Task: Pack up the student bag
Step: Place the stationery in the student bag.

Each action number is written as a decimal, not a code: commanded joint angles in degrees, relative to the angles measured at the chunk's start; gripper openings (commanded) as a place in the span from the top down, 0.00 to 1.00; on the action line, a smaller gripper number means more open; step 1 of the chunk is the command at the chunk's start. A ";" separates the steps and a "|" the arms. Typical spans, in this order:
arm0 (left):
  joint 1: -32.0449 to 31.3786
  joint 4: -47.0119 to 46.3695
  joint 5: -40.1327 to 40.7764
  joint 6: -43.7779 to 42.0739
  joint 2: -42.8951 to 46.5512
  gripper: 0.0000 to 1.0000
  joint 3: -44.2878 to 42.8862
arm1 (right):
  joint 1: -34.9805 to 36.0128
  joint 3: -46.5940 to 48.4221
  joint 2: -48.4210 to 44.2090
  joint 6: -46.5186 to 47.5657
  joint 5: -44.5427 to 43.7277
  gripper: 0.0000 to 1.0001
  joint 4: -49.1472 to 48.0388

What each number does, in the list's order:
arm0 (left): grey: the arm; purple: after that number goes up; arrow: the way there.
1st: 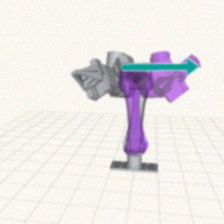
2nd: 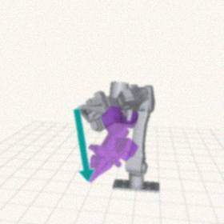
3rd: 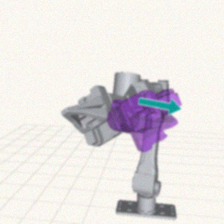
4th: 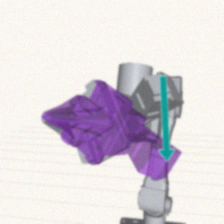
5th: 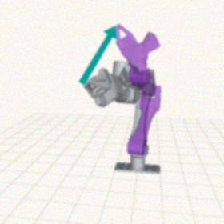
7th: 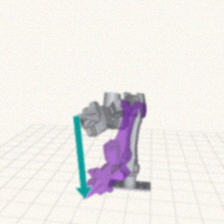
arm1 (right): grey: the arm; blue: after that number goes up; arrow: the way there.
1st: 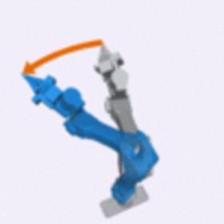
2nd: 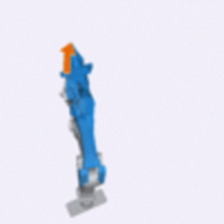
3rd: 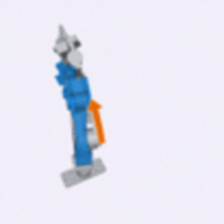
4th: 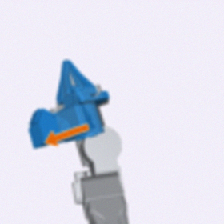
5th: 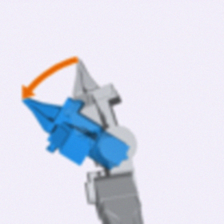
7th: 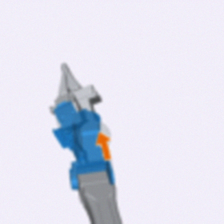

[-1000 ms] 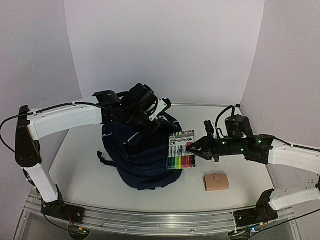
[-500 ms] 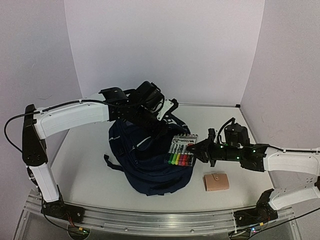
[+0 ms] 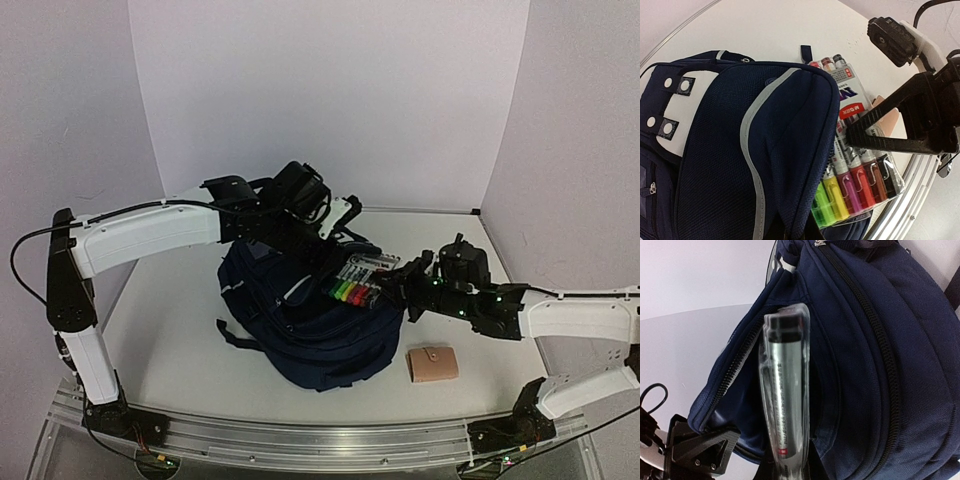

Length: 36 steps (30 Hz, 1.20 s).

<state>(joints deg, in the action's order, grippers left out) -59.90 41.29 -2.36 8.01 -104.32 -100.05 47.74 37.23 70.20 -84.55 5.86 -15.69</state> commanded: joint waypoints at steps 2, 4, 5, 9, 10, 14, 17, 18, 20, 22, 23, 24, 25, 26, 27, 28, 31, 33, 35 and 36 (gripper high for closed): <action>-1.18 -8.44 -6.28 0.45 1.08 1.00 -3.53 | 2.85 6.99 4.36 -2.87 -13.60 1.00 -7.25; -1.18 -8.96 -6.23 0.76 1.05 1.00 -3.36 | 4.02 7.90 6.35 -3.84 -15.94 1.00 -7.63; -1.19 -9.28 -6.28 0.94 1.11 1.00 -3.24 | 4.54 8.47 7.37 -3.96 -16.73 1.00 -7.92; -1.00 -9.95 -6.81 1.57 1.10 1.00 -3.06 | 5.99 11.50 11.88 -3.16 -18.97 0.98 -8.99; -0.90 -10.06 -7.08 1.77 1.11 1.00 -3.05 | 6.09 12.45 13.22 -2.54 -19.05 0.97 -9.43; 0.29 -10.27 -8.93 2.67 1.27 1.00 -2.76 | 6.13 16.66 19.30 0.00 -16.73 0.93 -10.94; 3.76 -11.77 -12.03 5.52 2.22 1.00 -0.23 | 6.13 18.69 21.41 2.56 -15.47 0.89 -11.12; 4.89 -12.63 -13.28 6.56 2.80 1.00 0.85 | 6.08 18.47 21.19 2.93 -15.77 0.85 -11.11; 6.79 -14.05 -14.52 8.07 3.91 1.00 2.82 | 6.12 17.12 19.75 3.55 -16.56 0.71 -10.97; 7.41 -14.36 -14.66 8.04 4.66 1.00 3.88 | 6.09 15.94 17.78 4.48 -17.55 0.56 -9.91; 7.53 -14.06 -14.59 7.75 4.85 1.00 3.92 | 6.15 15.49 16.65 5.26 -17.97 0.51 -8.84; 7.61 -13.76 -14.43 7.45 4.97 1.00 3.80 | 6.21 15.14 15.46 6.00 -18.44 0.47 -7.59; 7.67 -13.50 -14.23 7.16 5.06 1.00 3.65 | 6.25 14.83 14.21 6.63 -18.93 0.44 -6.25; 7.71 -13.32 -14.01 6.98 5.27 1.00 3.60 | 6.39 14.56 12.94 7.15 -19.43 0.42 -4.75; 7.78 -13.26 -13.76 6.79 5.46 1.00 3.60 | 6.57 14.27 11.72 7.63 -20.00 0.40 -3.33; 7.90 -13.23 -13.69 6.65 5.67 1.00 3.66 | 6.79 13.94 10.43 8.03 -20.60 0.39 -1.53; 8.25 -13.14 -13.63 6.32 6.09 1.00 3.83 | 7.04 11.91 6.88 8.05 -22.18 0.36 2.15; 8.66 -12.97 -13.63 6.23 6.21 1.00 3.85 | 7.02 9.01 4.09 7.36 -22.75 0.37 2.62; 8.92 -12.64 -13.81 6.15 6.21 1.00 3.73 | 6.99 7.49 2.65 7.57 -22.66 0.39 2.79; 9.00 -12.45 -13.91 6.14 6.25 1.00 3.61 | 6.99 7.28 2.39 8.07 -22.30 0.42 3.03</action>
<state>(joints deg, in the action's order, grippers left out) -51.77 34.01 -14.97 15.00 -103.11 -95.42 54.53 47.22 74.89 -77.73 -14.22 -15.29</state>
